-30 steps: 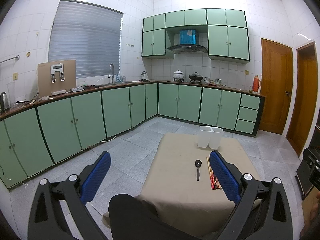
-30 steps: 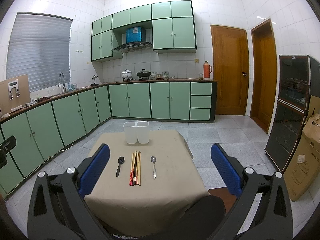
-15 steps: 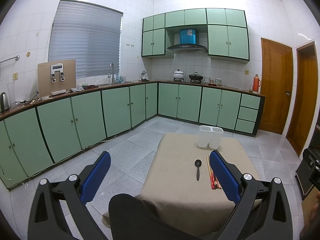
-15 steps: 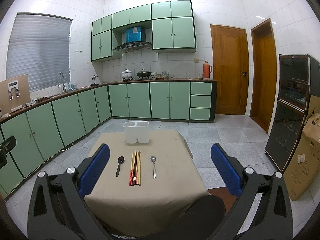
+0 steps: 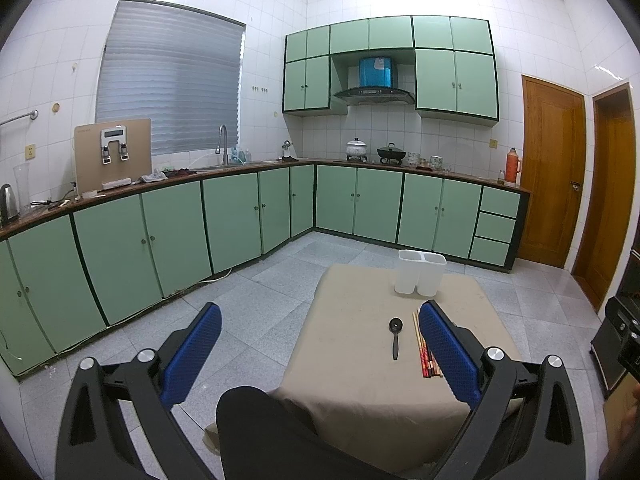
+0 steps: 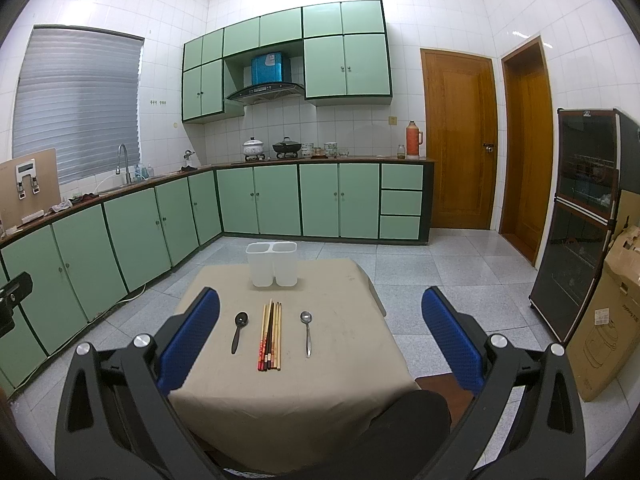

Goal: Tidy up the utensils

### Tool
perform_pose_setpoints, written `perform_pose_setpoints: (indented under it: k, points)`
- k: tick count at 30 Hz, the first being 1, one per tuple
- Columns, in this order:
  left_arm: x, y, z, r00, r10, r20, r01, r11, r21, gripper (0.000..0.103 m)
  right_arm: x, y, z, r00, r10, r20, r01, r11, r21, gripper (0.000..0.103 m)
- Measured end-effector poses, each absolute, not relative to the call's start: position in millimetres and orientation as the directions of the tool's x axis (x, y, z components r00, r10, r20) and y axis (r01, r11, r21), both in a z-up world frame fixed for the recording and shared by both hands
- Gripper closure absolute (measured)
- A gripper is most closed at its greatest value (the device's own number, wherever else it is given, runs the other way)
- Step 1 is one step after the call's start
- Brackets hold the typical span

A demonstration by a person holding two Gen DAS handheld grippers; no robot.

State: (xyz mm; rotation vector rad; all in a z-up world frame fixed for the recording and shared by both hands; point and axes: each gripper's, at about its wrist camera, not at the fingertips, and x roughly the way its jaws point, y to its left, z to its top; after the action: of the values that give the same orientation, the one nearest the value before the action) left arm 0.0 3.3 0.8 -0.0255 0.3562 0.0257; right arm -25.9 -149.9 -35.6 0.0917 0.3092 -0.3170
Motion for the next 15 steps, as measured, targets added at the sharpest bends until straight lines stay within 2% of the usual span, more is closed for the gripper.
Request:
perform_pose_setpoints:
  k: [8,11,15]
  points:
    - [9,5,-10,0.927,-0.026,-0.374,0.011,0.999,-0.043,0.006,-21,-154,-41,0.903,-0.284,-0.322,0.312,0.949,0.038,0.005]
    - [29,1,-29,0.896,-0.105,-0.432,0.09,0.994,-0.057,0.006,-8,-164,-54,0.897,-0.267,-0.352,0.301,0.953,0.045,0.005]
    - [66,-9,-61,0.821,-0.183,-0.54,0.156,0.983,-0.097,0.006,29,-182,-86,0.86,-0.231,-0.455,0.285,0.957,0.051,0.005]
